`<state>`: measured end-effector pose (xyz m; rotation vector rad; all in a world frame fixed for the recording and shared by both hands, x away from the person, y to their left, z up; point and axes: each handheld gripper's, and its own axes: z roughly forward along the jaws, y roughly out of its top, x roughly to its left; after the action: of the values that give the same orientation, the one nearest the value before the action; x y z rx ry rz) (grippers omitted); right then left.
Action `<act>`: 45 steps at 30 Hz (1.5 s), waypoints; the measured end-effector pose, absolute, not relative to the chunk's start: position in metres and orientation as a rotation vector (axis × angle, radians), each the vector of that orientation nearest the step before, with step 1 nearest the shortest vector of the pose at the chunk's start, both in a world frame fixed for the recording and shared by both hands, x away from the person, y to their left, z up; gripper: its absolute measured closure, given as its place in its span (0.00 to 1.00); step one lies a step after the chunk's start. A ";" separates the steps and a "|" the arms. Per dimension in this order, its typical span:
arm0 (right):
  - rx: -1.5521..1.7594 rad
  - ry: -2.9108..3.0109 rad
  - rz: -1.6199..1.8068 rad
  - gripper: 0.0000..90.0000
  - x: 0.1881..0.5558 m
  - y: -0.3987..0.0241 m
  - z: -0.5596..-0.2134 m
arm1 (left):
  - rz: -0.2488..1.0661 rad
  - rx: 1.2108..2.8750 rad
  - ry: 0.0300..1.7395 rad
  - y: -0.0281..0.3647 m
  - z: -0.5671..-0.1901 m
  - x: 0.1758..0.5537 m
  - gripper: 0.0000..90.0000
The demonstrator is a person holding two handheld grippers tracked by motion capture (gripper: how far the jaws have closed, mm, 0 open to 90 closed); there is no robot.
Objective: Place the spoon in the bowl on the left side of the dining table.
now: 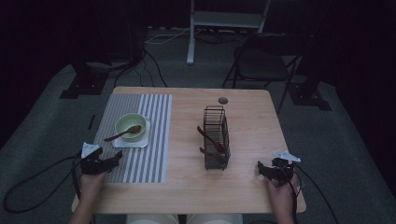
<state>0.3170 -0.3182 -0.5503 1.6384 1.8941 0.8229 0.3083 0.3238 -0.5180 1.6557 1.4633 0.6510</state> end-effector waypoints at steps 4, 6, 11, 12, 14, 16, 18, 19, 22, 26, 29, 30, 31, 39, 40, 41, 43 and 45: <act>1.637 1.894 0.823 0.15 0.317 -0.318 -0.550 | 0.623 1.687 1.453 0.323 -0.521 0.301 0.11; 1.638 1.894 0.823 0.15 0.317 -0.318 -0.550 | 0.623 1.705 1.440 0.323 -0.522 0.297 0.09; 1.638 1.894 0.823 0.15 0.317 -0.318 -0.550 | 0.611 1.733 1.424 0.322 -0.527 0.285 0.07; 1.638 1.894 0.823 0.15 0.317 -0.318 -0.550 | 0.611 1.733 1.424 0.322 -0.527 0.285 0.03; 1.638 1.894 0.823 0.15 0.317 -0.318 -0.550 | 0.586 1.742 1.407 0.320 -0.529 0.279 0.03; 1.638 1.894 0.823 0.15 0.317 -0.318 -0.550 | 0.622 1.758 1.395 0.318 -0.529 0.274 0.03; 1.639 1.894 0.823 0.15 0.317 -0.318 -0.550 | 0.641 1.757 1.383 0.317 -0.528 0.270 0.03; 1.638 1.894 0.823 0.15 0.317 -0.318 -0.550 | 0.656 1.750 1.376 0.317 -0.527 0.266 0.03; 1.638 1.894 0.823 0.15 0.317 -0.318 -0.550 | 0.680 1.742 1.373 0.318 -0.527 0.258 0.03; 1.638 1.894 0.823 0.15 0.317 -0.318 -0.550 | 0.657 1.777 1.376 0.319 -0.531 0.252 0.03; 1.638 1.894 0.823 0.15 0.317 -0.318 -0.550 | 0.680 1.788 1.369 0.321 -0.533 0.248 0.03; 1.638 1.894 0.823 0.15 0.317 -0.318 -0.550 | 0.683 1.789 1.370 0.321 -0.533 0.246 0.03; 1.638 1.894 0.823 0.15 0.317 -0.318 -0.550 | 0.697 1.793 1.366 0.322 -0.533 0.245 0.03; 1.638 1.894 0.823 0.15 0.317 -0.318 -0.550 | 0.712 1.807 1.382 0.327 -0.536 0.230 0.03; 1.638 1.894 0.823 0.15 0.317 -0.318 -0.550 | 0.716 1.800 1.381 0.328 -0.537 0.228 0.03; 1.638 1.894 0.823 0.15 0.317 -0.318 -0.550 | 0.716 1.800 1.387 0.329 -0.537 0.226 0.03; 1.638 1.894 0.823 0.15 0.317 -0.318 -0.550 | 0.722 1.804 1.386 0.331 -0.538 0.223 0.03; 1.638 1.894 0.823 0.15 0.317 -0.318 -0.550 | 0.732 1.823 1.390 0.333 -0.540 0.221 0.03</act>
<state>0.3170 -0.3181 -0.5503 1.6383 1.8941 0.8229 0.2208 0.3327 -0.5405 1.8231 1.3895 0.7322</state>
